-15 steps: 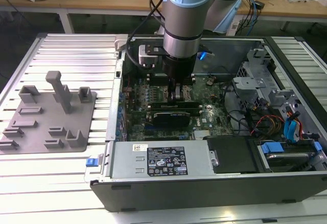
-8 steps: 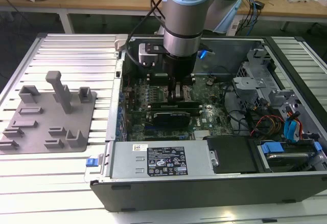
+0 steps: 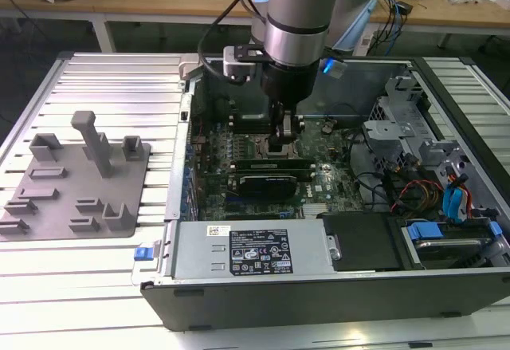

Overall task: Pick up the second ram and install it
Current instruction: 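Insert the second ram into the second slot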

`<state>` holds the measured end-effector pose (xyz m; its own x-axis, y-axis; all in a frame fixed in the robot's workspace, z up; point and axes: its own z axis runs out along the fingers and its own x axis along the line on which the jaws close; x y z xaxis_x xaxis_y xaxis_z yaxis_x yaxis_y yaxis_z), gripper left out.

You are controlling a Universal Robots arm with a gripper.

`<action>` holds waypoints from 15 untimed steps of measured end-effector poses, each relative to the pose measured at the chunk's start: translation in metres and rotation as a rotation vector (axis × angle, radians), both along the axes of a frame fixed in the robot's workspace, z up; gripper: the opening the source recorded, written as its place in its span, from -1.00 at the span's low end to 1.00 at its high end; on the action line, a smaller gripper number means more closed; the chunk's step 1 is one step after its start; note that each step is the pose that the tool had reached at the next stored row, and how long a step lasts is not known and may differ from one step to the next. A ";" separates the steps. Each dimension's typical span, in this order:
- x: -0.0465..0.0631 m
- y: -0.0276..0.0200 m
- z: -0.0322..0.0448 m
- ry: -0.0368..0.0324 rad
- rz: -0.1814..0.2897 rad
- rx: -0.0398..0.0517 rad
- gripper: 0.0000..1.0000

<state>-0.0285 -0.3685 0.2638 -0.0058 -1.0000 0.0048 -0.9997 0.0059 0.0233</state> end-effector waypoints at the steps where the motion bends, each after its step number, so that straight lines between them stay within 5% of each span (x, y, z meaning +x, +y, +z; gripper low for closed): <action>1: 0.004 0.0000 0.0000 -0.0001 0.000 0.0001 -0.66; 6: 0.010 0.0000 0.0000 0.0000 0.000 0.0001 -0.66; 7: 0.011 0.0000 0.0000 0.0000 0.000 0.0001 -0.84; 10: 0.011 0.0000 0.0000 -0.0001 0.000 0.0004 -0.84; 12: 0.010 0.0001 -0.0001 -0.0035 0.000 0.0091 -0.84; 15: 0.007 0.0000 -0.0001 -0.0050 0.000 0.0086 -0.84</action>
